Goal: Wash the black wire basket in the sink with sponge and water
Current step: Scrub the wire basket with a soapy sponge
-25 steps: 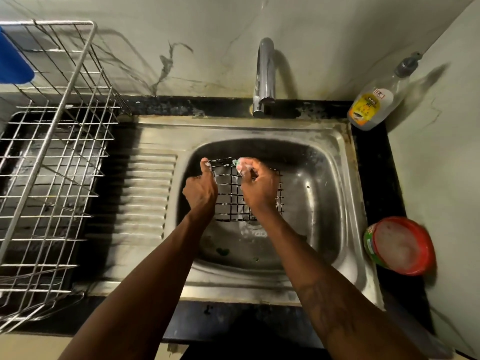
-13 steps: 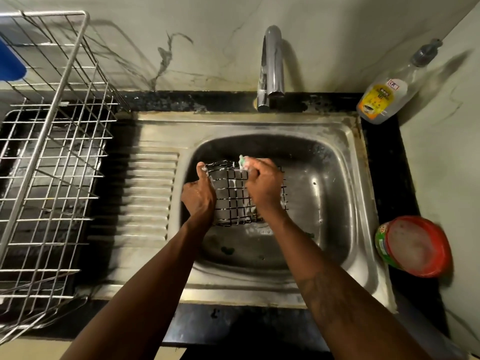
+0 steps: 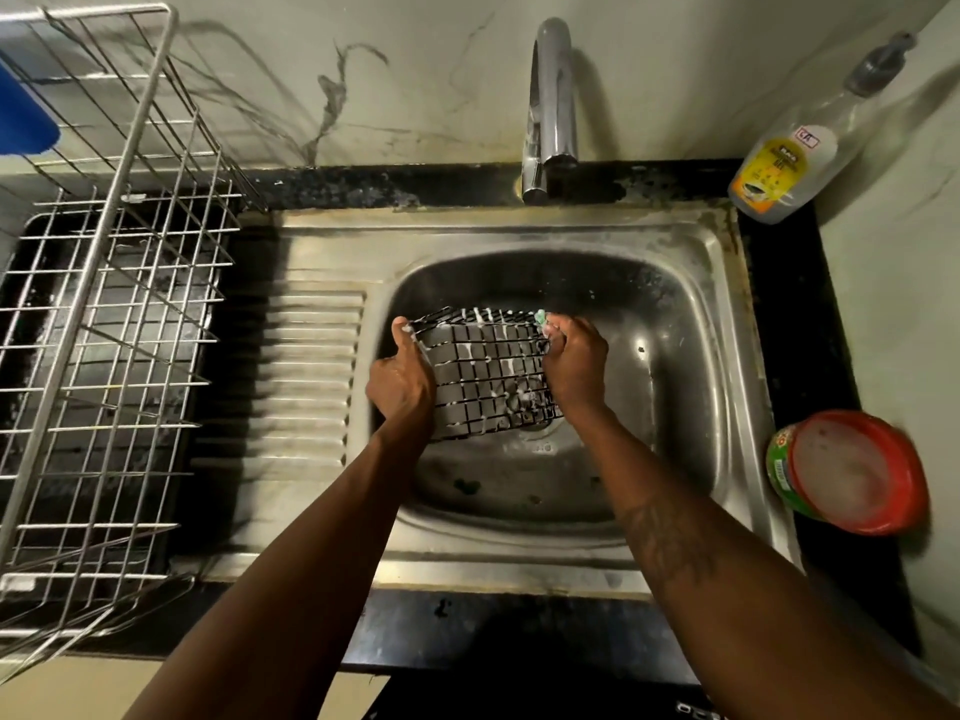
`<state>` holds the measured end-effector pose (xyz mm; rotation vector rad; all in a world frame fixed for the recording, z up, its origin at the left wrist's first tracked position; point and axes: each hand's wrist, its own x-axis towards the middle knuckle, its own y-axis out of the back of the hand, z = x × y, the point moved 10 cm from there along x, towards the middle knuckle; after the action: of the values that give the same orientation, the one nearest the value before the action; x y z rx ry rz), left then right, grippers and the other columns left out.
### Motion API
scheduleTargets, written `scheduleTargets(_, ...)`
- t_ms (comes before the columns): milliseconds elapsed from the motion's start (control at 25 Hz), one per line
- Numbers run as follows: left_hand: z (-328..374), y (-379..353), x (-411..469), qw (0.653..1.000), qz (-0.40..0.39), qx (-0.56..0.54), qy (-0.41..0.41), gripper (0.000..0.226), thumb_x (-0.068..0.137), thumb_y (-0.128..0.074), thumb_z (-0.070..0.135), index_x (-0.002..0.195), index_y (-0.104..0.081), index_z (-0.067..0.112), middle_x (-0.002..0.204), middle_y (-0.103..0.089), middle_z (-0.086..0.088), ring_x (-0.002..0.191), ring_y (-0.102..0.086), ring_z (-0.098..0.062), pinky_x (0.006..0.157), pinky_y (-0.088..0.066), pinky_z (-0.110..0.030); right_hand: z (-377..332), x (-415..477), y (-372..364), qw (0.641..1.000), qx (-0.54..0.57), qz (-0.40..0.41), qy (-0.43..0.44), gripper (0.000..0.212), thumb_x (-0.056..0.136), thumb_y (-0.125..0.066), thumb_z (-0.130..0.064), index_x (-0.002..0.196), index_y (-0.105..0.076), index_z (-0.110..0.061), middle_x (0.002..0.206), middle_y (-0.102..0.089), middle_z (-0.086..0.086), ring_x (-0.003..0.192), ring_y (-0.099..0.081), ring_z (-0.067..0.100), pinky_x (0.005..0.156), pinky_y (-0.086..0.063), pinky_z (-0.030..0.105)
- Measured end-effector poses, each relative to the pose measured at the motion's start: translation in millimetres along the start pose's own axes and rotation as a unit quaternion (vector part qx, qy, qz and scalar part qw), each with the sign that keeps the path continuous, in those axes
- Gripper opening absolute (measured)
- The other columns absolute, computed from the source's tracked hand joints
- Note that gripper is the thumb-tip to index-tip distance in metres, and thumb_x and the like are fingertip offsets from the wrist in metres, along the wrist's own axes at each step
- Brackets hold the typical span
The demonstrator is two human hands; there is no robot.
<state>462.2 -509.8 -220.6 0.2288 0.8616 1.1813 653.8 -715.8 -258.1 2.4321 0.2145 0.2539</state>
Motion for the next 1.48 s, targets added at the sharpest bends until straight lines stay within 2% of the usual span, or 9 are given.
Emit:
scheduleTargets(200, 4, 0, -15, 0.999, 0.007, -0.001, -0.034, 0.072, 0.1, -0.04, 0.062, 0.085, -0.069, -0.002, 0.078, -0.062, -0.013, 0.083, -0.064, -0.026, 0.08, -0.042, -0.032, 25, 9, 6, 0.989, -0.045, -0.03, -0.138, 0.026, 0.088, -0.063, 0.004, 0.108, -0.075, -0.005, 0.1, -0.074, 0.016, 0.093, -0.069, 0.028, 0.073, -0.044, 0.017)
scheduleTargets(360, -6, 4, -8, 0.999, 0.022, 0.021, -0.022, 0.08, 0.099, -0.036, 0.065, 0.098, -0.071, -0.007, 0.103, -0.069, -0.026, 0.104, -0.063, -0.035, 0.085, -0.043, -0.036, -97, -46, -10, 0.994, 0.069, -0.007, 0.089, 0.026, 0.089, -0.054, 0.0, 0.105, -0.074, -0.003, 0.094, -0.069, 0.011, 0.084, -0.06, 0.017, 0.074, -0.044, 0.012)
scheduleTargets(440, -11, 8, -9, 0.999, 0.032, 0.004, -0.01, 0.081, 0.098, -0.035, 0.067, 0.101, -0.071, -0.005, 0.111, -0.068, -0.027, 0.111, -0.061, -0.039, 0.093, -0.044, -0.037, -102, -53, -11, 0.986, 0.103, -0.005, 0.129, 0.027, 0.09, -0.054, 0.002, 0.107, -0.074, -0.003, 0.096, -0.069, 0.011, 0.085, -0.061, 0.018, 0.078, -0.049, 0.016)
scheduleTargets(600, -20, 8, -9, 0.999, 0.032, -0.008, 0.004, 0.08, 0.098, -0.037, 0.067, 0.105, -0.069, -0.006, 0.11, -0.068, -0.024, 0.109, -0.061, -0.036, 0.085, -0.038, -0.03, 21, -2, 3, 0.996, -0.022, 0.007, -0.089, 0.024, 0.083, -0.062, 0.008, 0.102, -0.075, -0.001, 0.094, -0.072, 0.018, 0.085, -0.068, 0.03, 0.076, -0.057, 0.029)
scheduleTargets(680, -21, 10, -7, 0.999, 0.041, -0.014, 0.009, 0.081, 0.096, -0.039, 0.069, 0.106, -0.07, -0.005, 0.112, -0.068, -0.024, 0.111, -0.061, -0.038, 0.091, -0.043, -0.034, 46, 8, 1, 0.989, -0.077, -0.04, -0.12, 0.029, 0.082, -0.062, 0.007, 0.105, -0.075, -0.004, 0.098, -0.073, 0.017, 0.091, -0.068, 0.032, 0.078, -0.051, 0.025)
scheduleTargets(840, -14, 9, -6, 0.999, 0.03, 0.023, -0.002, 0.083, 0.098, -0.033, 0.068, 0.115, -0.068, -0.005, 0.124, -0.063, -0.028, 0.12, -0.056, -0.042, 0.101, -0.041, -0.04, -55, -44, -7, 1.0, 0.018, -0.016, 0.002, 0.025, 0.084, -0.059, 0.005, 0.102, -0.073, -0.004, 0.093, -0.068, 0.012, 0.083, -0.062, 0.022, 0.068, -0.04, 0.008)
scheduleTargets(1000, -13, 10, -8, 0.999, 0.031, 0.032, -0.003, 0.085, 0.098, -0.03, 0.069, 0.113, -0.069, -0.006, 0.124, -0.063, -0.028, 0.12, -0.055, -0.043, 0.101, -0.041, -0.04, -106, -78, -3, 0.99, 0.099, 0.009, 0.105, 0.022, 0.089, -0.055, 0.0, 0.098, -0.075, -0.003, 0.09, -0.068, 0.011, 0.082, -0.06, 0.018, 0.076, -0.046, 0.021)
scheduleTargets(1240, -18, 10, -10, 0.999, 0.04, -0.006, 0.0, 0.081, 0.097, -0.037, 0.068, 0.11, -0.069, -0.005, 0.12, -0.066, -0.027, 0.117, -0.058, -0.04, 0.098, -0.043, -0.037, 45, -17, 9, 0.991, -0.061, -0.026, -0.117, 0.023, 0.084, -0.062, 0.006, 0.102, -0.075, -0.003, 0.096, -0.074, 0.016, 0.088, -0.069, 0.03, 0.076, -0.052, 0.026)
scheduleTargets(1480, -14, 11, -10, 0.999, 0.032, 0.005, 0.005, 0.082, 0.098, -0.035, 0.067, 0.118, -0.066, -0.006, 0.127, -0.062, -0.028, 0.122, -0.054, -0.041, 0.099, -0.041, -0.037, -107, -91, -1, 0.991, 0.084, 0.001, 0.106, 0.023, 0.09, -0.056, 0.001, 0.1, -0.075, -0.004, 0.09, -0.067, 0.011, 0.081, -0.059, 0.017, 0.075, -0.048, 0.023)
